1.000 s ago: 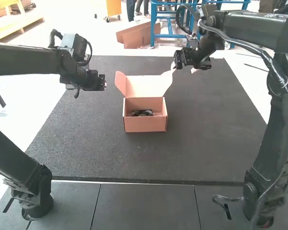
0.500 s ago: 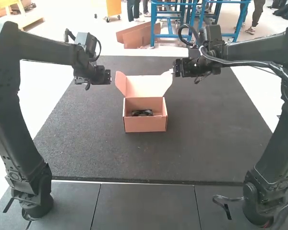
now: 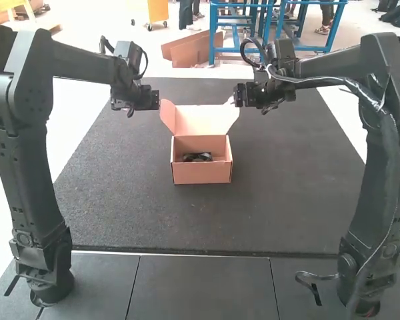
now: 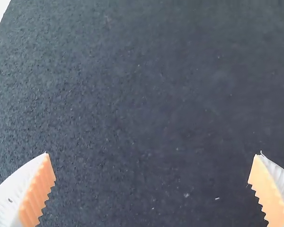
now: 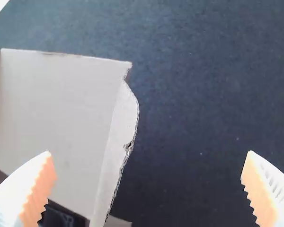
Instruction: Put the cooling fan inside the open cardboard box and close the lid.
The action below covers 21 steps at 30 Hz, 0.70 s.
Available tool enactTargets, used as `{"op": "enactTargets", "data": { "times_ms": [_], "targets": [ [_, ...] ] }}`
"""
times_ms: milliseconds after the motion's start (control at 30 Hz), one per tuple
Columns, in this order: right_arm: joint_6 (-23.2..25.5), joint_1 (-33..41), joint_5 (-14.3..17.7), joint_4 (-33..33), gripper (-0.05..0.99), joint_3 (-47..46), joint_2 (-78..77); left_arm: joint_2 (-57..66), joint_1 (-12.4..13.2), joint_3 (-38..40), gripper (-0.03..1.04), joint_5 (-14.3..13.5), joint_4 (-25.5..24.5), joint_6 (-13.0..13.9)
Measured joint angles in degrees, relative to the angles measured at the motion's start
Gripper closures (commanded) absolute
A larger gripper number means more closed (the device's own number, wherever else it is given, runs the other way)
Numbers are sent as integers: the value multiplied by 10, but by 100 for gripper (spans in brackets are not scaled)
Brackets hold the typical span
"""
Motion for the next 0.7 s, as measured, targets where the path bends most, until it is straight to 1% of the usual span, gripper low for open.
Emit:
{"op": "enactTargets", "data": {
  "times_ms": [67,133,267,333,467,600,700],
  "targets": [
    [2,-1,-4,-3,4,8,6,0,-1,7,4,-1,2,0],
    [4,-2,-5,-3,7,12,9,0,-5,11,4,-2,3,0],
    [10,-2,-12,-4,14,12,10,0,-21,12,4,-2,3,0],
    [14,-2,-16,-12,14,13,10,0,-32,12,4,-2,2,0],
    [16,-2,-29,-33,24,22,10,0,-49,12,4,-2,2,0],
    [18,-2,-42,-35,40,26,10,0,-53,12,4,-2,0,0],
    [20,-2,-48,-36,41,26,10,0,-53,12,4,-2,-4,0]
  ]
}}
